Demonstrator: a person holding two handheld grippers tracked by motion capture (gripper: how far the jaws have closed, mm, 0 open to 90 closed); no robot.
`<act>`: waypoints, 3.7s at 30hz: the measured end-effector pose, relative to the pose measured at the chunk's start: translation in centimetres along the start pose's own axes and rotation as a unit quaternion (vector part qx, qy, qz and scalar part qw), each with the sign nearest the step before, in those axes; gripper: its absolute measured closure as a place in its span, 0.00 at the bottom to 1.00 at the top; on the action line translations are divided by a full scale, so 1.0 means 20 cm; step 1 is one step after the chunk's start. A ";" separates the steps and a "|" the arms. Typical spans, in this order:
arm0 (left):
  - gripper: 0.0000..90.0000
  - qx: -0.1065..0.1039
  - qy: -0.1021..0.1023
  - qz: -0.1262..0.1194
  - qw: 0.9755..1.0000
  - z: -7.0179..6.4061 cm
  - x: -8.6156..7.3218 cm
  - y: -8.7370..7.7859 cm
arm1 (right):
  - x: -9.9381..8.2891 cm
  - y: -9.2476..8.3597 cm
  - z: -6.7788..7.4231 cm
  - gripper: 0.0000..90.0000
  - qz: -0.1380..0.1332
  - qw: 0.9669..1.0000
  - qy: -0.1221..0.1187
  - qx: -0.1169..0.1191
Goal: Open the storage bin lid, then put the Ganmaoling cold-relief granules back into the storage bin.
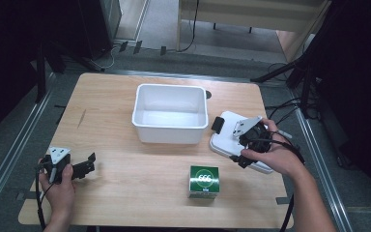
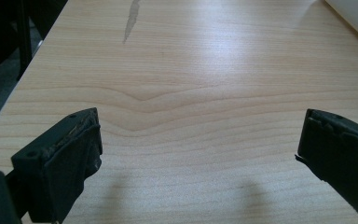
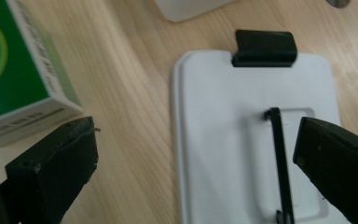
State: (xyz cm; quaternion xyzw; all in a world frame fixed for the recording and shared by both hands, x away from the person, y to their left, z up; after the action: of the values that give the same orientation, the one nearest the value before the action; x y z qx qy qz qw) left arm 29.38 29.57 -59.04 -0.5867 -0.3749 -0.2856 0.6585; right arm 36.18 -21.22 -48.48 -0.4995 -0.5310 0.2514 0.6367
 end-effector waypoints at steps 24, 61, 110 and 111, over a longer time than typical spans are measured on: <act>0.00 0.008 0.005 0.001 1.000 -0.01 0.00 0.01 | 0.08 0.08 0.46 0.00 0.004 0.991 -0.105 0.081; 0.00 0.003 0.000 0.000 1.000 0.00 0.00 0.00 | 0.16 0.36 0.54 0.17 0.067 0.975 -0.157 0.142; 0.00 -0.010 -0.008 0.003 1.000 0.00 0.00 0.01 | 0.74 -0.20 0.10 0.17 0.028 0.980 -0.186 0.065; 0.00 -0.010 -0.008 0.003 1.000 0.00 0.00 0.01 | 0.74 -0.20 0.09 0.17 0.028 0.980 -0.185 0.064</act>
State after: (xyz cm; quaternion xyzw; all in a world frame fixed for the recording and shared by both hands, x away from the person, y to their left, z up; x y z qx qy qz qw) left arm 29.53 29.59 -59.06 -0.5967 -0.3758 -0.2824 0.6504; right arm 38.30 -9.42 -38.60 -0.4171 -0.6083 0.3903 0.5511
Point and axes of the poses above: each handheld gripper's, and its own axes: y roughly forward along the jaws, x roughly out of its top, z roughly to its left, the point moved 7 cm from there along y, roughly forward along the jaws, and after that the axes turned 10 degrees about x, right-handed, at the moved point
